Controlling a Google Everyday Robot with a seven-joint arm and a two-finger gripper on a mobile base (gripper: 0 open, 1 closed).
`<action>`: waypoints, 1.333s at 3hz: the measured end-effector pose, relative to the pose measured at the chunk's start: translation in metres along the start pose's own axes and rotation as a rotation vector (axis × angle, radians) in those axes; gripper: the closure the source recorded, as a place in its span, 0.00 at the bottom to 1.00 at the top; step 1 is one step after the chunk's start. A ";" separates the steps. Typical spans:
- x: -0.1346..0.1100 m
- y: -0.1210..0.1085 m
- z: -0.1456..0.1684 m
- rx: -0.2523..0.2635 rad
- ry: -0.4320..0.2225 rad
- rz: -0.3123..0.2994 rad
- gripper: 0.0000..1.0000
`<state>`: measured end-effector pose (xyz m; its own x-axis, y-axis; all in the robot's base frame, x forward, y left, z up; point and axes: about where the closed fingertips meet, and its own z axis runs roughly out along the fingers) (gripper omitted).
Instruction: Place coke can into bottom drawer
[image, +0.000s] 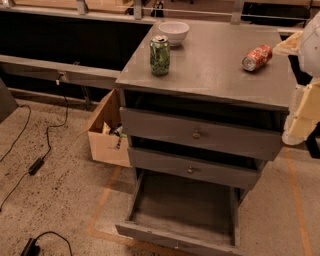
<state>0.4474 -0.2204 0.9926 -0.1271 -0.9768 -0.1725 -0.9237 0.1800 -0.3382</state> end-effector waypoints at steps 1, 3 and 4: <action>0.000 -0.001 -0.001 0.007 0.003 -0.001 0.00; 0.045 -0.090 -0.016 0.135 0.217 -0.193 0.00; 0.062 -0.130 -0.020 0.172 0.223 -0.306 0.00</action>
Offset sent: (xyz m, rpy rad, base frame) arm 0.0670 -0.0662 0.0294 -0.2703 -0.1303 0.0889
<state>0.5522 -0.3064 1.0438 0.0512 -0.9861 0.1583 -0.8595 -0.1243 -0.4959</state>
